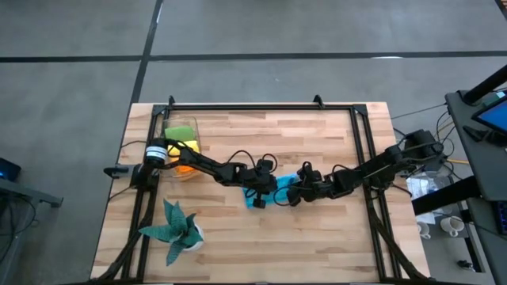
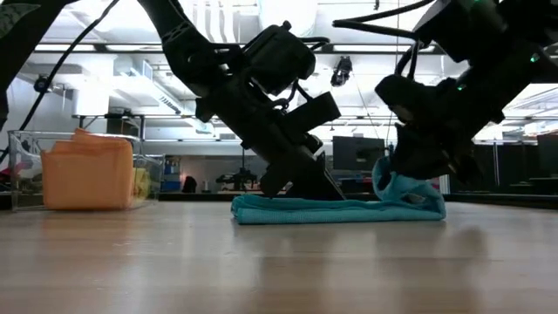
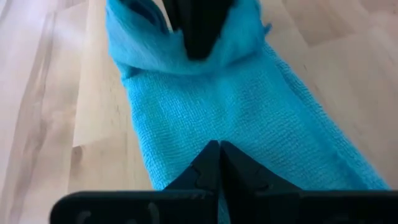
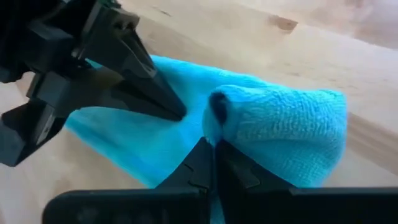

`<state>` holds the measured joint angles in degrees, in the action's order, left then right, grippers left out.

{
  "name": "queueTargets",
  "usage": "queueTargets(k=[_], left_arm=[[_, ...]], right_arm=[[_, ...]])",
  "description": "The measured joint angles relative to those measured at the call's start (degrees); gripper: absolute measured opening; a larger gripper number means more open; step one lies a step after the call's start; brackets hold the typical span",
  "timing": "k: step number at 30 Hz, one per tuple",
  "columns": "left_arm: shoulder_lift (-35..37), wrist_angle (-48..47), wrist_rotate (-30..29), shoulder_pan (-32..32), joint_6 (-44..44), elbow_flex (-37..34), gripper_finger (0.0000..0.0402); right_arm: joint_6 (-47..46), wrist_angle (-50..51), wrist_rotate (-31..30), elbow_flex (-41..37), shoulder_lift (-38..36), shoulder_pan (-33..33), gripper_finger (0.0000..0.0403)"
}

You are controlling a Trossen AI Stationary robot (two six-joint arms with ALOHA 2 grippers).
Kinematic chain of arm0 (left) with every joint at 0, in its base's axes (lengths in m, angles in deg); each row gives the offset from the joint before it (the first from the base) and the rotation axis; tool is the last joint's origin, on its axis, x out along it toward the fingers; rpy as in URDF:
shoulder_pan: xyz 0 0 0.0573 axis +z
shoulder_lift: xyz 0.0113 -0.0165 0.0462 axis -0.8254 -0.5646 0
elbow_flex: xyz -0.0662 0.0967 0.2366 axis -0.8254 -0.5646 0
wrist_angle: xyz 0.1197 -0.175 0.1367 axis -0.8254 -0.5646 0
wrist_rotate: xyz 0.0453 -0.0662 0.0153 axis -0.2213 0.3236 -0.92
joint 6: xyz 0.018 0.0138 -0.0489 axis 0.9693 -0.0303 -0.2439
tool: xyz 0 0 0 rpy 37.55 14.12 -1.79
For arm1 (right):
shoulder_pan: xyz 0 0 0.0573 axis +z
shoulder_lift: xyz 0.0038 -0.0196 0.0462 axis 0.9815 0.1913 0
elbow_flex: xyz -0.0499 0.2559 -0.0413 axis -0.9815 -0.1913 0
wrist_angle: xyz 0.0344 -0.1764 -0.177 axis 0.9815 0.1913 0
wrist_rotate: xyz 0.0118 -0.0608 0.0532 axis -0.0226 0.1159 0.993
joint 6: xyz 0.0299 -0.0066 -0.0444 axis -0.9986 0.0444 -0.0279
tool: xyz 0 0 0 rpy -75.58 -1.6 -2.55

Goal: Roll microfiber towels into tight, uniform cylinder then place into a basket
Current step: Roll the blue microfiber towel

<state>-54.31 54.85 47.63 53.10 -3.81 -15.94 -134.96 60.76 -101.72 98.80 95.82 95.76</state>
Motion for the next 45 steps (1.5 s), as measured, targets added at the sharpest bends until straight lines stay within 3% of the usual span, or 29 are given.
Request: queueTargets(k=[11, 16, 19, 29, 38, 45], left_arm=[[1.03, -0.23, -1.84, 0.00, 0.88, -0.02, 0.0000], [6.40, -1.63, -8.47, 0.11, 5.42, -0.69, 0.0000], [7.51, 2.58, -8.05, 0.70, 8.03, -0.58, 0.0000], [3.10, 14.40, 5.16, 4.04, 11.12, -0.40, 0.0000], [2.60, 14.90, 13.37, 4.17, 11.13, -0.48, 0.0000], [2.60, 14.84, 14.01, 4.74, 11.00, -0.50, 0.0000]], right_arm=[[0.06, -4.89, 0.70, 0.07, 5.94, -0.21, 0.0013], [0.29, -6.00, 0.29, 0.11, 7.03, -0.19, 0.0052], [1.70, -6.60, 0.05, 0.09, 6.84, -0.19, 0.0085], [7.05, -7.02, -0.17, 0.90, 6.51, -0.21, 0.0159], [6.84, -6.99, -0.19, 0.90, 6.99, -0.21, 0.0176], [6.72, -6.96, -0.17, 0.90, 6.99, -0.21, 0.0176]])
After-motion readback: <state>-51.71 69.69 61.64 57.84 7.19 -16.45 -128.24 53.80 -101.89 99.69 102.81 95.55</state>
